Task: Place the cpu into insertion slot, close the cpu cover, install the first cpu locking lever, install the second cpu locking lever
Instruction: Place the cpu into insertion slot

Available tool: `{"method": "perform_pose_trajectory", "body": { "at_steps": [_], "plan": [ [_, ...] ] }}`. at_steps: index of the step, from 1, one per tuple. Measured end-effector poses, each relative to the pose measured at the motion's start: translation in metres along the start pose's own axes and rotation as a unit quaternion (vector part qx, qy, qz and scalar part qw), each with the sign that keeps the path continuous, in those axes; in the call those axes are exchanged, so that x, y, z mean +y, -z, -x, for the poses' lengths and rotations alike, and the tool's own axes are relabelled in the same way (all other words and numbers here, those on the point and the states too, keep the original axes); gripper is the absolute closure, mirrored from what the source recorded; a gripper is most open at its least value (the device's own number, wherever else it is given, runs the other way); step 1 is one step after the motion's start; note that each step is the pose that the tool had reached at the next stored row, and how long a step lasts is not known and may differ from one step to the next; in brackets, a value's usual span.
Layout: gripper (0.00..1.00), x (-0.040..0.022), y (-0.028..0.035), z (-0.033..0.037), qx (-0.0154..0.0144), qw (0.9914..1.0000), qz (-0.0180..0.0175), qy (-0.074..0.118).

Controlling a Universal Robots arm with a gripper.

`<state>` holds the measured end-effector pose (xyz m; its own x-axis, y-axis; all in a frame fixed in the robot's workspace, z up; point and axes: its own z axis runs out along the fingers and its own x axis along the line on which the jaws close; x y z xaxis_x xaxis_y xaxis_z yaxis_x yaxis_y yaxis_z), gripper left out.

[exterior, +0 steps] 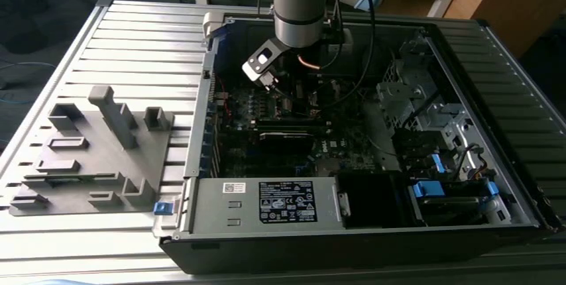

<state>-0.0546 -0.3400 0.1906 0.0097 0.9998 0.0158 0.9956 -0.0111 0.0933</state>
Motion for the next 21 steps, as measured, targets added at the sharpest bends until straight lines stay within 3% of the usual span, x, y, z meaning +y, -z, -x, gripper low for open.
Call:
{"method": "perform_pose_trajectory", "body": {
  "at_steps": [4, 12, 21],
  "plan": [
    [0.39, 0.0003, 0.0035, -0.0001, 0.0000, 1.00000, 0.0000, 0.000],
    [0.39, 0.0018, 0.0191, -0.0003, 0.0000, 1.00000, 0.0000, 0.000],
    [0.40, 0.0019, 0.0200, -0.0003, -0.0006, 1.00000, 0.0000, 0.000]
  ]
}}
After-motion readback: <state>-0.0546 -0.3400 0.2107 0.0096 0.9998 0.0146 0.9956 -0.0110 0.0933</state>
